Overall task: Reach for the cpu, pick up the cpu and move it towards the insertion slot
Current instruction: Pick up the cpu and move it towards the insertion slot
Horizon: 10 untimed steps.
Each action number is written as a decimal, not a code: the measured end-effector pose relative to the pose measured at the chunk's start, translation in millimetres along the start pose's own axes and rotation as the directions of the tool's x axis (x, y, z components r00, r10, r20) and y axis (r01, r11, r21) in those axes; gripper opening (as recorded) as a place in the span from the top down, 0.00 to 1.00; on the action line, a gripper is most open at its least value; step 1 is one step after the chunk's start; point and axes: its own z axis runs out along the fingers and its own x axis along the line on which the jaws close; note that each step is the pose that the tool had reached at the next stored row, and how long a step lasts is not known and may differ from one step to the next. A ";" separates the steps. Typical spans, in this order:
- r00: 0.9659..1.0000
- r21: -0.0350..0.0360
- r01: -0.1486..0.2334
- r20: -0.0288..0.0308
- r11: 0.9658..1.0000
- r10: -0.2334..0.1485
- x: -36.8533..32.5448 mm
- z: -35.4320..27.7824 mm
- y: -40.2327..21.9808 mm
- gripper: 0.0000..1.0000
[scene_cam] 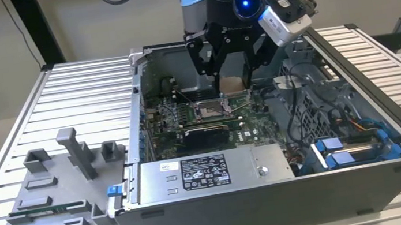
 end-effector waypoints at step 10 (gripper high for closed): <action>1.000 0.000 0.000 0.000 1.000 0.000 -0.1 0.0 0.0 1.00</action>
